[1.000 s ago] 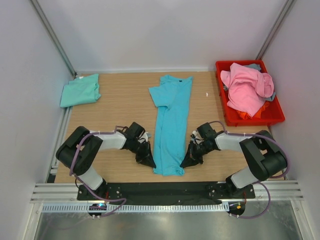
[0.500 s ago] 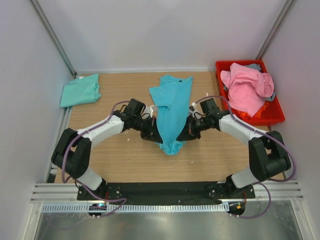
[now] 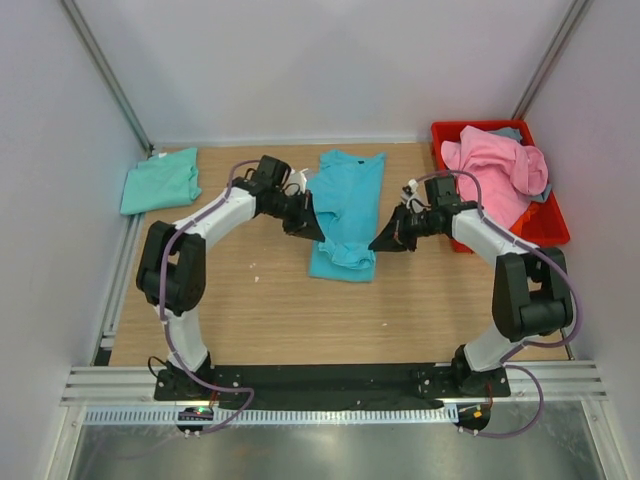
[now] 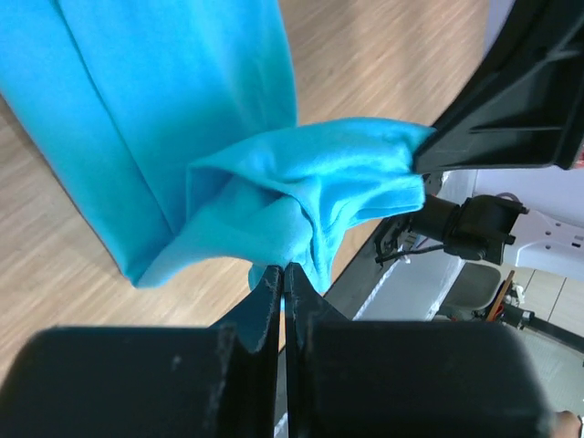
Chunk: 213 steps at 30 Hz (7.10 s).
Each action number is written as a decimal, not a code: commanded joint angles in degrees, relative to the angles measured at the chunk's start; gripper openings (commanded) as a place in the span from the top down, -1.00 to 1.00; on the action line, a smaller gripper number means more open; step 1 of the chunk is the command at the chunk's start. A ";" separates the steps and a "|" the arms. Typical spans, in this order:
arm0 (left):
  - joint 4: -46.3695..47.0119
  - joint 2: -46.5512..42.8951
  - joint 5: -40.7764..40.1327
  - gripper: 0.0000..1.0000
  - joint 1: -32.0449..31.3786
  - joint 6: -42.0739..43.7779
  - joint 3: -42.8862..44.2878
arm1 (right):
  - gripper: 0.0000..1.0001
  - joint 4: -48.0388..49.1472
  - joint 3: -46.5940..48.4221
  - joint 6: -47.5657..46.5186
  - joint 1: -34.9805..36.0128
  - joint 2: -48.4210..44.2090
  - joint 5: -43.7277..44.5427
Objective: Fold and stack the t-shirts
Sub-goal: Fold the tshirt
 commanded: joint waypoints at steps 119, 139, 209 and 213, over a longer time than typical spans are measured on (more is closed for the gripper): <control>13.93 8.47 10.66 -0.17 1.59 -4.96 -0.10 | -0.48 7.47 33.06 -11.75 -2.02 15.45 1.19; 6.90 7.73 2.48 -0.39 5.02 -3.47 -7.58 | -0.49 -2.20 5.09 -15.88 -1.76 11.54 -1.72; 4.17 23.12 -5.77 0.09 4.85 -3.21 -0.46 | 0.02 11.51 0.78 -12.80 -3.87 24.29 9.18; 4.08 22.68 -6.13 0.27 4.85 -2.68 -0.72 | 0.21 12.04 0.60 -12.89 -4.22 25.08 8.83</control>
